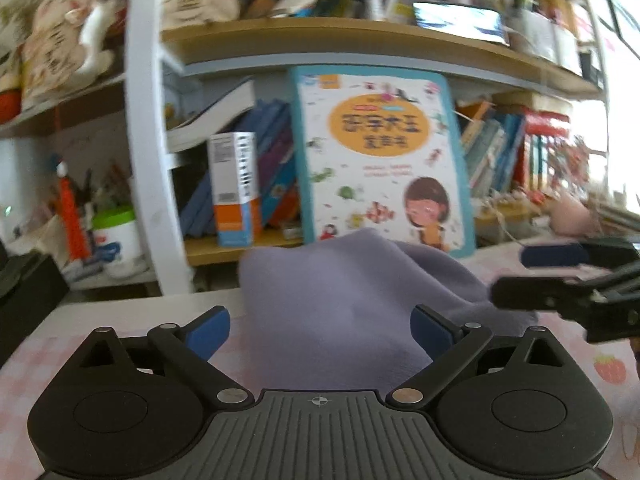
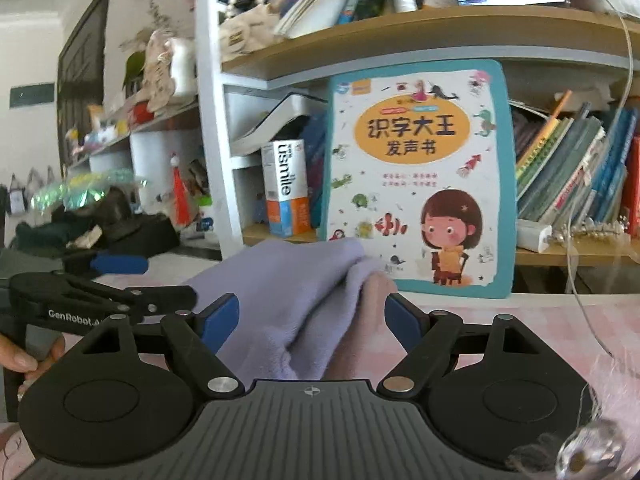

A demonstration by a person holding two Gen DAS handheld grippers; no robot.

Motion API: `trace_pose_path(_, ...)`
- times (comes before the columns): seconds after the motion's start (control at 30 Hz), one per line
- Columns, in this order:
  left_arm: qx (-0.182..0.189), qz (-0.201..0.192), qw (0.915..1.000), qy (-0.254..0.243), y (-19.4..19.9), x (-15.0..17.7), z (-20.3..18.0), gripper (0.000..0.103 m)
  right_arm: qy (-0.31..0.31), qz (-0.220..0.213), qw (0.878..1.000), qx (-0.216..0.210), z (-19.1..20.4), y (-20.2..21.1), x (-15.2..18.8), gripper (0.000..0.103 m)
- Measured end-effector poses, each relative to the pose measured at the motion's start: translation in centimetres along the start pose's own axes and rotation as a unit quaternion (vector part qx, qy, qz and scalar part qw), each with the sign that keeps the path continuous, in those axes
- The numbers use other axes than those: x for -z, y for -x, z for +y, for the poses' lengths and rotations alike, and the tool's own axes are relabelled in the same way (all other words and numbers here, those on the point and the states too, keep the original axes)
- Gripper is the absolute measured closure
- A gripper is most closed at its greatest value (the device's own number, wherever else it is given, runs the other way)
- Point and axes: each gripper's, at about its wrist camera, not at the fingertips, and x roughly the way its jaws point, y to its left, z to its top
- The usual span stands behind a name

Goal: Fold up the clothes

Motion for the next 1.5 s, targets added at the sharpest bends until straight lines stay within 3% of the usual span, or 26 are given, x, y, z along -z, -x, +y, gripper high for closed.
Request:
trace_pose_path(0.07, 0.002, 0.005, 1.0000, -0.007, 0.0, 0.1, -0.5, 0.004, 0.014, -0.006, 1.000, 0.004, 0.5, 0.0, 0.1, 0.023)
trace_pose_path(0.17, -0.005, 0.019, 0.9998, 0.005, 0.0, 0.1, -0.5, 0.004, -0.019, 0.005, 0.999, 0.035, 0.3, 0.2, 0.1, 0.023)
trace_pose_path(0.27, -0.026, 0.029, 0.9981, 0.048, 1.0, -0.4, 0.0, 0.004, -0.058, 0.028, 0.995, 0.080, 0.2, 1.2, 0.0, 0.023)
trace_pose_path(0.4, -0.037, 0.033, 0.9956, 0.080, 3.5, -0.4, -0.2, 0.002, -0.081, 0.023, 0.990, 0.114, 1.7, 4.8, 1.1, 0.017)
trace_pose_path(0.53, -0.044, 0.054, 0.9952, 0.068, 5.3, 0.3, -1.3, 0.002, -0.054, 0.044, 0.987, 0.148, 3.5, 6.9, 1.9, 0.012)
trace_pose_path(0.67, -0.050, 0.048, 0.9945, 0.079, 7.1, 1.1, -1.4, 0.000, -0.007, 0.036, 0.983, 0.181, 5.1, 8.1, 2.2, 0.008)
trace_pose_path(0.83, -0.050, 0.044, 0.9944, 0.081, 7.5, 2.3, -1.3, 0.000, 0.019, 0.018, 0.983, 0.183, 5.6, 8.9, 2.9, 0.001)
trace_pose_path(1.1, -0.038, 0.055, 0.9948, 0.076, 6.8, 2.5, -0.7, 0.000, 0.033, 0.102, 0.980, 0.167, 5.4, 5.4, 2.9, 0.001)
trace_pose_path(1.33, -0.054, 0.048, 0.9963, 0.047, 6.9, 2.8, -1.9, 0.000, 0.043, 0.077, 0.979, 0.182, 5.8, 6.2, 3.0, 0.001)
trace_pose_path(1.5, -0.059, 0.038, 0.9954, 0.065, 7.3, 3.2, -1.2, 0.000, 0.033, 0.046, 0.980, 0.189, 5.5, 7.3, 2.8, 0.001)
